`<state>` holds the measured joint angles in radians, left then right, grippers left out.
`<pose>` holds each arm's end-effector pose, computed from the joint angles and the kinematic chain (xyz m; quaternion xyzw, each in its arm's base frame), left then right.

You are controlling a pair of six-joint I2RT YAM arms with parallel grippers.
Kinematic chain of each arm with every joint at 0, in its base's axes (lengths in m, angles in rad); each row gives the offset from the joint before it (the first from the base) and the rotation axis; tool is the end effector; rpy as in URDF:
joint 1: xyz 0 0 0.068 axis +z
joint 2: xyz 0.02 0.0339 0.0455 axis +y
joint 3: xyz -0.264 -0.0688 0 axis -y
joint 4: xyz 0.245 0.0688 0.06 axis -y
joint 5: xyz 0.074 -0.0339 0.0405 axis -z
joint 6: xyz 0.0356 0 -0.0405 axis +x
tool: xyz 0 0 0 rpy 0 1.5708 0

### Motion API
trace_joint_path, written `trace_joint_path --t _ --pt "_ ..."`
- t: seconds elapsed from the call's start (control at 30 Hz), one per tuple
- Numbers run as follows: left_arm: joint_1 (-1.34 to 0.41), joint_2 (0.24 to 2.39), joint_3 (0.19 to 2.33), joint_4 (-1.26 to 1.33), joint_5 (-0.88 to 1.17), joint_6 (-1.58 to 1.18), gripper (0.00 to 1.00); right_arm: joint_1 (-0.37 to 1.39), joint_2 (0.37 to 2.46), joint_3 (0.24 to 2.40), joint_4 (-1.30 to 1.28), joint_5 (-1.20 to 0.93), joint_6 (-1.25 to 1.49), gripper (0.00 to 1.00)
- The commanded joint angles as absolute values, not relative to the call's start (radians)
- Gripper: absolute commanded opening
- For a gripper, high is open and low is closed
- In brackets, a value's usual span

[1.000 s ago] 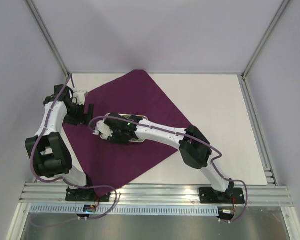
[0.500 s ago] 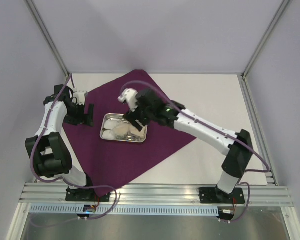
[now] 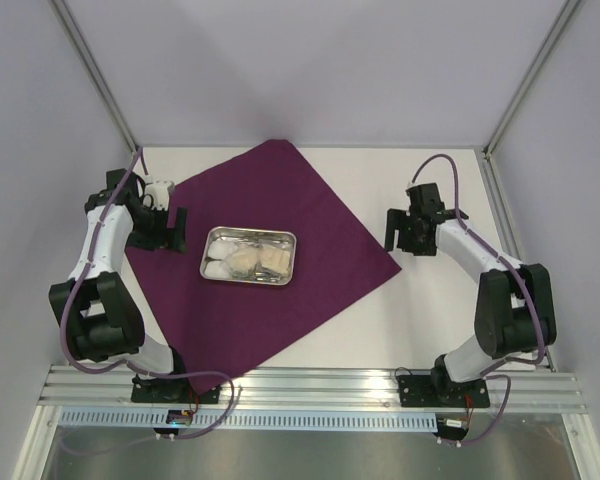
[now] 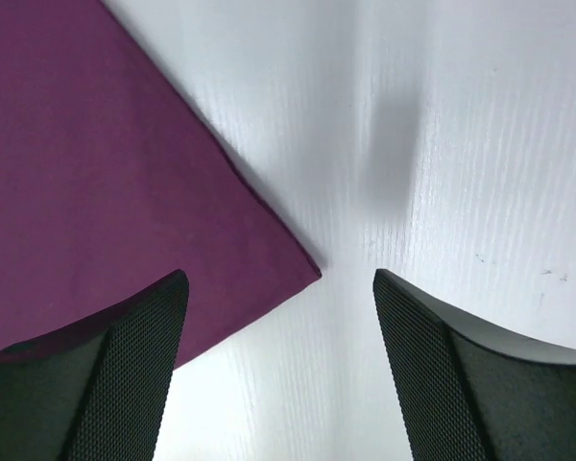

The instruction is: Prepare the surgical pack

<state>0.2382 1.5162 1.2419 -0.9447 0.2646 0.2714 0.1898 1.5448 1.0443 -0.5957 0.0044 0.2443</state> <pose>0.2889 0.0606 0.2668 0.0393 0.9754 -0.0820 0.2006 0.3015 0.0578 0.2150 0.0270 0.9716 0.0485 0.2300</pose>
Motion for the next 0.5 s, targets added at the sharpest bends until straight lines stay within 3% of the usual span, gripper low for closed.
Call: trace_joint_path --t 0.0,0.2,0.47 --pt "0.247 1.477 1.232 -0.956 0.285 0.268 1.0 0.178 1.606 1.026 -0.469 -0.072 0.288 0.8" --pt "0.245 1.47 1.226 -0.957 0.288 0.262 1.0 0.178 1.681 0.976 -0.457 -0.078 0.304 0.75" --pt "0.247 1.477 1.235 -0.954 0.316 0.264 1.0 0.179 1.588 0.873 -0.508 -0.046 0.301 0.72"
